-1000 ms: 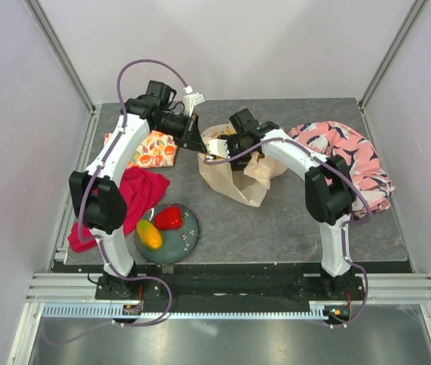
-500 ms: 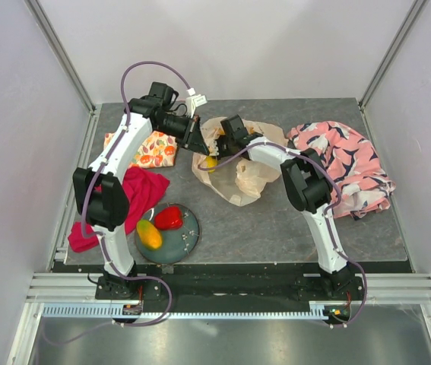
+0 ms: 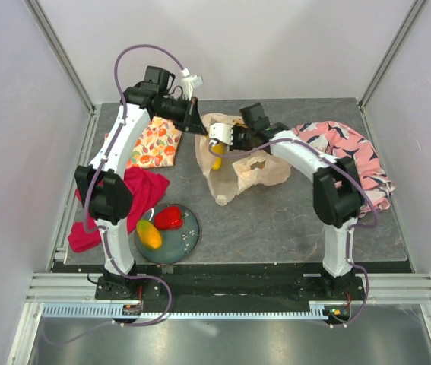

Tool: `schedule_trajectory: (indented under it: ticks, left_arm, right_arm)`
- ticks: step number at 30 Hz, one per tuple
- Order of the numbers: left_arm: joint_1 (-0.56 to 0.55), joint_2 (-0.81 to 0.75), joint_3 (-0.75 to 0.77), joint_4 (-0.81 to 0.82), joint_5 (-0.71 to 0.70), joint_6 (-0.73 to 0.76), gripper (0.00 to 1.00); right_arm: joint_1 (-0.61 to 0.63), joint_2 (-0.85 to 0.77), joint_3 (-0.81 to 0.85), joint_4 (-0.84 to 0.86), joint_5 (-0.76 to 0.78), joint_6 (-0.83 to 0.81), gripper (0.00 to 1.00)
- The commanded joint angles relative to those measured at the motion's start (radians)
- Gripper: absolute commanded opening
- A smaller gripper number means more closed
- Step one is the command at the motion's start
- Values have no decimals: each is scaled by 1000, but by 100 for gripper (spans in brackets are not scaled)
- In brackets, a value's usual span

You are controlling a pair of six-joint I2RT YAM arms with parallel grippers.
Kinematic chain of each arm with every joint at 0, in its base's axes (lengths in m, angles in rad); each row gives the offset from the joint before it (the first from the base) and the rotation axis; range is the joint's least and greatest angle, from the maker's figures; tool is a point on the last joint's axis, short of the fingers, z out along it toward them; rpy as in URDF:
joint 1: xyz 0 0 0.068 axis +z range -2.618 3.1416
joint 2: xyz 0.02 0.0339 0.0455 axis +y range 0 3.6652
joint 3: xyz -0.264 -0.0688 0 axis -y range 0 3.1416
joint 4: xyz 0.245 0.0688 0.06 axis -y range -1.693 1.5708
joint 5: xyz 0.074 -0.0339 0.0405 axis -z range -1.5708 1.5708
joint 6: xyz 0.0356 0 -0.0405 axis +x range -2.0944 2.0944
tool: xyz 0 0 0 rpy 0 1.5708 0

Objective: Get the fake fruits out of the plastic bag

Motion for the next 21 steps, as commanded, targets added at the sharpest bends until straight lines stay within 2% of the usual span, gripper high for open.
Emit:
schedule_trajectory:
  ticks: [1,6,7,12,13,14,15,16,18,19,20,21]
  left_arm:
    - [22,94,129,114,-173,-47,2]
    - [22,165,183,145,-197,-82,2]
    - [22,176,194,146,-190,-84,2]
    - [22,216,231,169,-257,-101,2]
    - [23,217,229,169,-262,-101,6]
    - [29,210,229,168,-257,-105,17]
    - [36,204,231,169,-207,-104,46]
    - [43,195,229,168,-178,-110,57]
    - [56,153,229,169,-156,-110,69]
    - [60,138,228,169,-141,-102,70]
    - [69,124,226,168,-124,-96,70]
    - [74,97,217,162,-99,-96,70]
  right_arm:
    - [0,-205,57,-222,-342,214,0]
    - [4,-233,159,-331,-574,446,0]
    - [4,-230,169,-331,-599,515,0]
    - [-5,-217,196,-322,-701,647,0]
    - [-9,-213,203,-322,-732,670,0]
    - [-20,-210,226,-312,-746,724,0]
    - [-25,-208,242,-306,-761,747,0]
    - [-29,-208,258,-296,-774,779,0]
    - [-48,-211,304,-208,-768,912,0]
    - [-51,-220,303,-147,-749,968,0]
    - [-61,-263,250,20,-652,1018,0]
    - [-66,-295,199,137,-610,1137,0]
